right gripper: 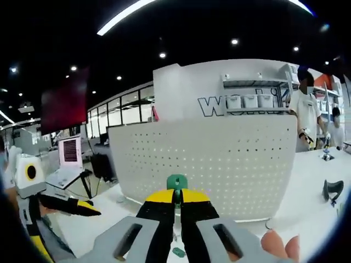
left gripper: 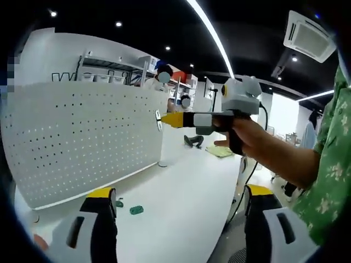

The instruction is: Insert the hook assembly into the mounting plate slot until the hook locks in place.

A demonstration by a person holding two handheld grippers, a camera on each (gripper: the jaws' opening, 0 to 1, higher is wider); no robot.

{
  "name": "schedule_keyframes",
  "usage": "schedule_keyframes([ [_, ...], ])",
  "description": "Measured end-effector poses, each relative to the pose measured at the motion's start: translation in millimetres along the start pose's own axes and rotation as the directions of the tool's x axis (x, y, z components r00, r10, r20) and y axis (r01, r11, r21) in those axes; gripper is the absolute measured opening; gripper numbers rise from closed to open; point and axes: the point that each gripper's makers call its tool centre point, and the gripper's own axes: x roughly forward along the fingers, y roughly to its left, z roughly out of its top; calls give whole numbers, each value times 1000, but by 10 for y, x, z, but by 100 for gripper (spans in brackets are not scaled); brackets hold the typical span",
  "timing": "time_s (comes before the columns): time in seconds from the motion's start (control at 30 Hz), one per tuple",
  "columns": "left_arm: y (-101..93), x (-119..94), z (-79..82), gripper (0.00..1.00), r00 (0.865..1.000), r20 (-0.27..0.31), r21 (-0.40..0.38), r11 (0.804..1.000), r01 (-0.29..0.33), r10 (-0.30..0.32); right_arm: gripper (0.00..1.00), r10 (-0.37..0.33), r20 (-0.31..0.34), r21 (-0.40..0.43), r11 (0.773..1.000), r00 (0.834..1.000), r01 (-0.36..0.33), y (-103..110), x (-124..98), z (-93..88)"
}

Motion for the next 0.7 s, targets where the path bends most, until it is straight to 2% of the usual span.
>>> schedule_keyframes([
  [0.13, -18, -3, -10, 100, 1000, -1, -13, 1000, 9, -9, 1, -32, 29, -40, 999, 999, 34, -94, 59, 86],
  [0.37, -35, 3, -51, 100, 1000, -13, -21, 1000, 16, -17, 1, -68, 87, -60, 995, 994, 73, -204, 187, 231],
  [0.7, -21, 5, -74, 100, 1000, -21, -30, 999, 14, -15, 1, -119, 176, -103, 985, 977, 138, -436, 458, 510],
])
